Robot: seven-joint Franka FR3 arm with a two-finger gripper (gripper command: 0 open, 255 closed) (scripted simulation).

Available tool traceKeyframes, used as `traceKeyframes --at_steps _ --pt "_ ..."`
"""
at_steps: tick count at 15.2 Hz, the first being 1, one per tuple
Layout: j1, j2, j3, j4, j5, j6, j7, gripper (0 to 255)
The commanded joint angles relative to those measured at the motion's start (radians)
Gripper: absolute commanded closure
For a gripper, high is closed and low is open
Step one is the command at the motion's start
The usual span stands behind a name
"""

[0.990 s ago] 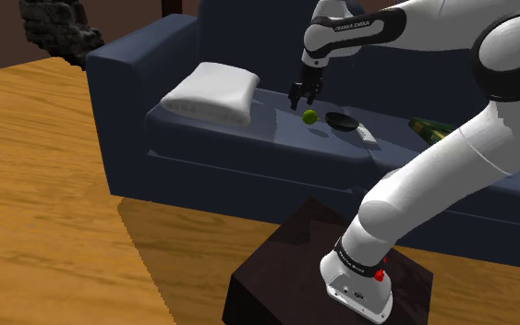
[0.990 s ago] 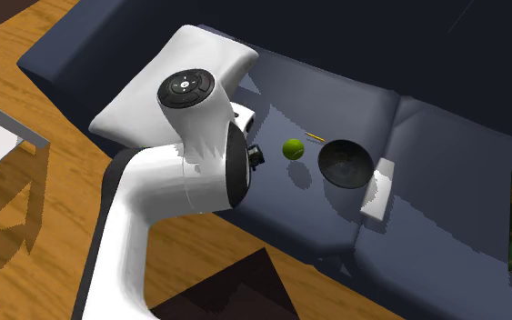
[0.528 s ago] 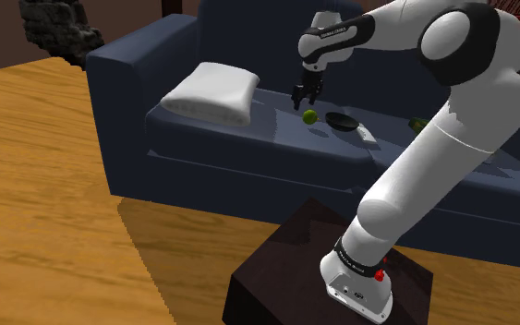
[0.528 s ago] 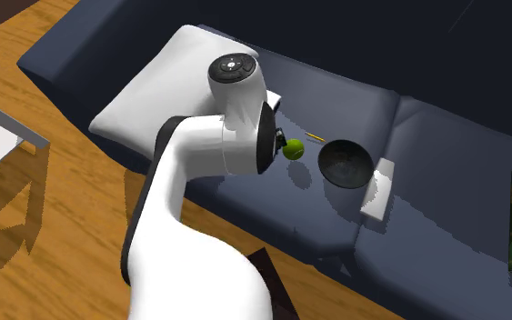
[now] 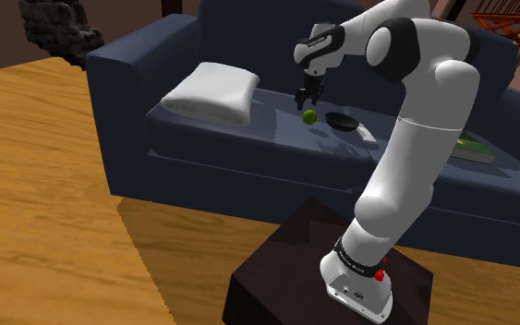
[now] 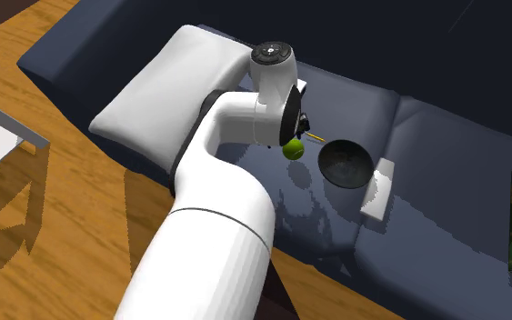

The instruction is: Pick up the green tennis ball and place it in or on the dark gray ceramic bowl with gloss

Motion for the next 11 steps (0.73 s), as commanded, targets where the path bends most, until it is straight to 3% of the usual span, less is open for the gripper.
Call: traceKeyframes --at_steps 1,11 --pt "-0.027 0.075 -0.006 0.077 0.032 -0.007 -0.034 0" --pt "-0.05 0.13 -0.001 0.043 0.059 0.079 -0.051 0"
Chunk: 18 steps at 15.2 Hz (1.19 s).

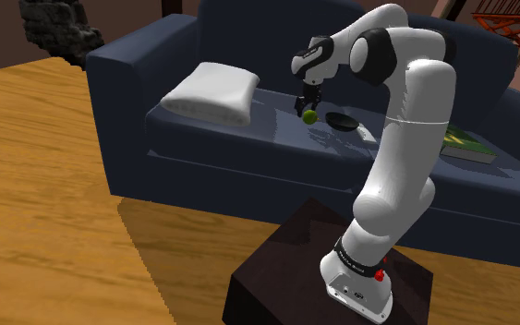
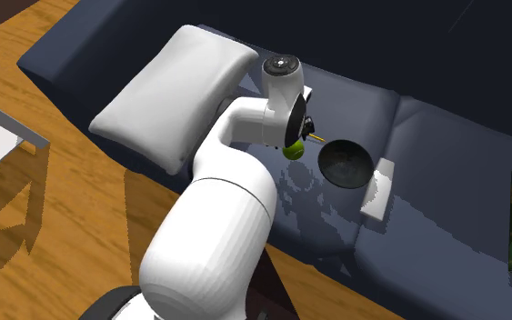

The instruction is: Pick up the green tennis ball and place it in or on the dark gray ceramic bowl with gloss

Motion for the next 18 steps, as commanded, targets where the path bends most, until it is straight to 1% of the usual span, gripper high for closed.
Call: traceKeyframes --at_steps 1,6,7,16,17,18 --pt "-0.001 0.002 0.0 0.0 0.001 0.003 -0.002 0" --pt "-0.001 0.002 0.0 0.0 0.001 0.003 -0.002 0" --pt "-0.001 0.002 0.0 0.0 0.001 0.003 -0.002 255" --pt "-0.002 0.002 0.0 -0.001 0.001 0.003 -0.002 255" --pt "-0.002 0.002 0.0 -0.001 0.001 0.003 -0.002 0" --pt "0.001 -0.055 -0.007 -0.066 -0.003 0.038 -0.003 0"
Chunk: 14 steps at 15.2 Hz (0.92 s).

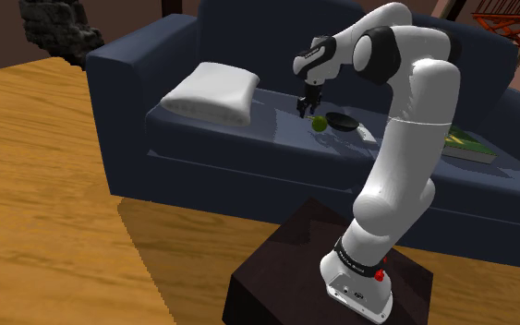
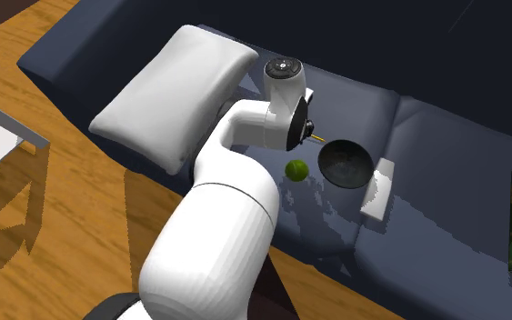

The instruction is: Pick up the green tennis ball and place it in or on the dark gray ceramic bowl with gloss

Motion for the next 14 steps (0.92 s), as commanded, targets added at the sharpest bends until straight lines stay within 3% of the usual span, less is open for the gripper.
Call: traceKeyframes --at_steps 1,8,14 --pt "0.003 -0.086 -0.011 -0.097 -0.007 0.053 -0.003 0" --pt "-0.031 -0.468 -0.055 -0.484 -0.05 0.247 -0.025 0" --pt "-0.022 -0.414 -0.07 -0.502 -0.003 0.316 -0.06 0"
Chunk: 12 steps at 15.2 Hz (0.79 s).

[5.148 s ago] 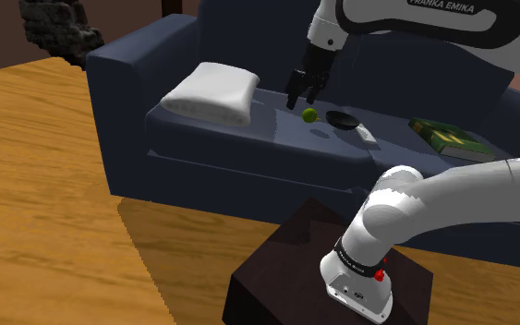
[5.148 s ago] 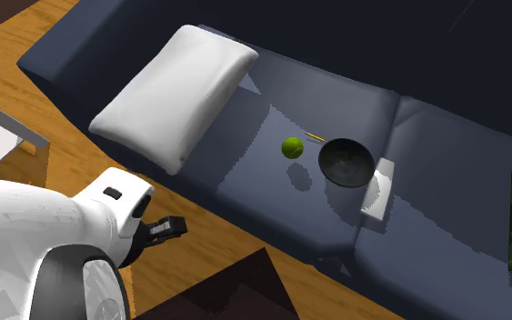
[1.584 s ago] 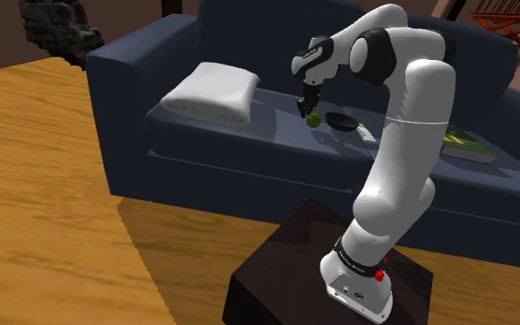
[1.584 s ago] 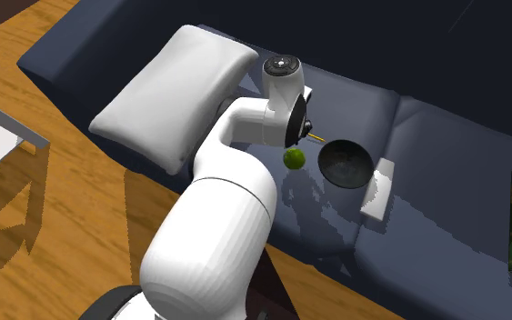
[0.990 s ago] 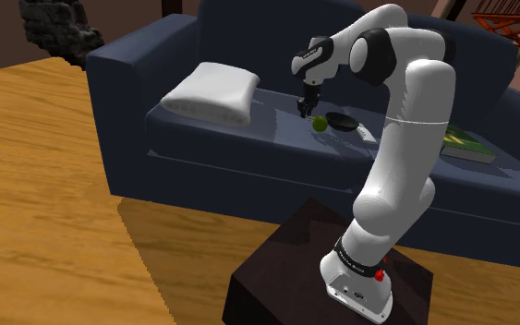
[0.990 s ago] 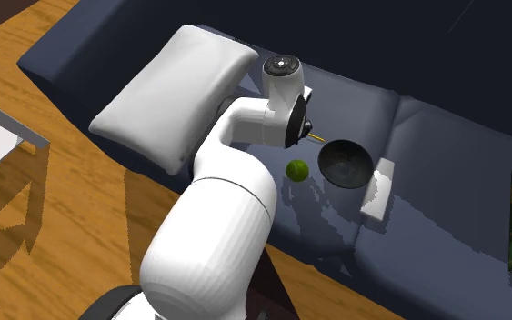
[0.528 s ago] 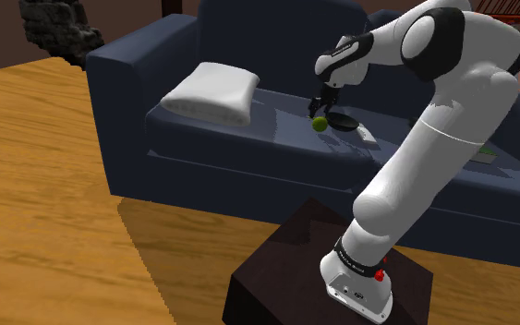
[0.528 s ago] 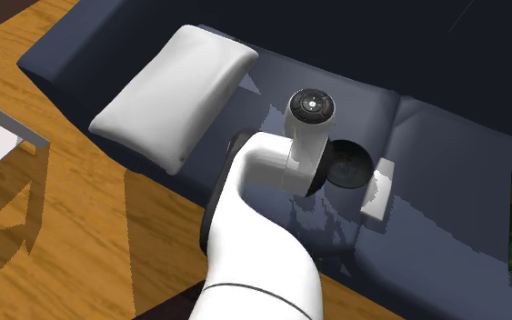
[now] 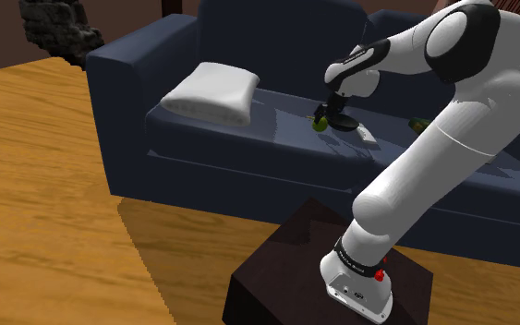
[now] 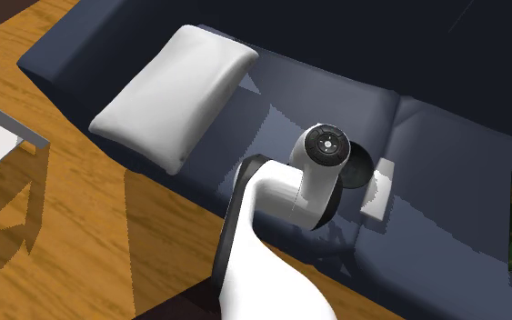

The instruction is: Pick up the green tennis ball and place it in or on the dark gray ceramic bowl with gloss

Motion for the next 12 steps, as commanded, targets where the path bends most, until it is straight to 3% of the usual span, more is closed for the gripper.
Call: traceKeyframes --at_steps 1,10,11,12 --pt "0.005 0.023 -0.005 -0.006 0.02 0.027 -0.014 0" --pt "0.009 0.045 -0.009 -0.008 0.039 0.047 -0.027 0" --pt "0.009 0.045 -0.009 -0.008 0.039 0.047 -0.027 255" --pt "0.009 0.045 -0.009 -0.008 0.039 0.047 -0.027 255"
